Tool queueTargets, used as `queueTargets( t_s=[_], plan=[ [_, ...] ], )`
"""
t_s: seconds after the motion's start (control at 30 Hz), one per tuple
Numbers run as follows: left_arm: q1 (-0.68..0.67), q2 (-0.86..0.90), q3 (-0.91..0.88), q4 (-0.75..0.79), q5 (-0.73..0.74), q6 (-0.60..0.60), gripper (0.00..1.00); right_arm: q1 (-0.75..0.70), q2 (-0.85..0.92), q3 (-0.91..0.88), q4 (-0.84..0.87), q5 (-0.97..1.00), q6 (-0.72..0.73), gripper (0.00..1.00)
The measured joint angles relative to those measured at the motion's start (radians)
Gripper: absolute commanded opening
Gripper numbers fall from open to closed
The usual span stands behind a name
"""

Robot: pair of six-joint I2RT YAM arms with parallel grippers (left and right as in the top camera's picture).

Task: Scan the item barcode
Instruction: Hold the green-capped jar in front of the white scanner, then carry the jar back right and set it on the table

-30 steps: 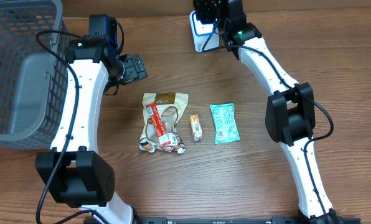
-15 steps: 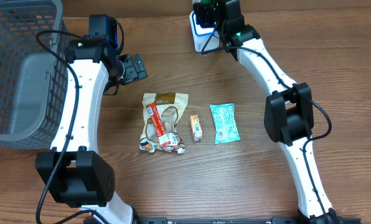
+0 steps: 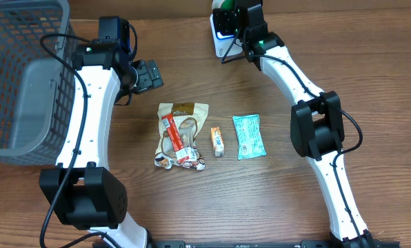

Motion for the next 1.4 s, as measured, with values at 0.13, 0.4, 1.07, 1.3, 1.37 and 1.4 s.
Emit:
queueTargets(
  t_s=[0.13, 0.4, 1.07, 1.3, 1.37, 1.4],
  plan=[
    [0.000, 0.000, 0.000, 0.000, 0.000, 0.000, 1.00, -0.002, -0.006, 0.000, -0.005, 0.000, 0.000, 0.04],
    [0.000, 0.000, 0.000, 0.000, 0.000, 0.000, 1.00, -0.031, -0.195, -0.018, -0.284, -0.001, 0.000, 0.04],
    [0.000, 0.000, 0.000, 0.000, 0.000, 0.000, 1.00, -0.329, -0.505, -0.156, -1.355, 0.034, 0.000, 0.07],
    [0.000, 0.000, 0.000, 0.000, 0.000, 0.000, 1.00, -0.412, -0.497, -0.500, -1.179, 0.049, 0.000, 0.08],
    [0.000, 0.000, 0.000, 0.000, 0.000, 0.000, 1.00, -0.423, -0.494, -0.575, -1.132, 0.051, 0.000, 0.09],
    [0.000, 0.000, 0.000, 0.000, 0.000, 0.000, 1.00, -0.429, -0.494, -0.621, -1.106, 0.051, 0.000, 0.15]
  ],
)
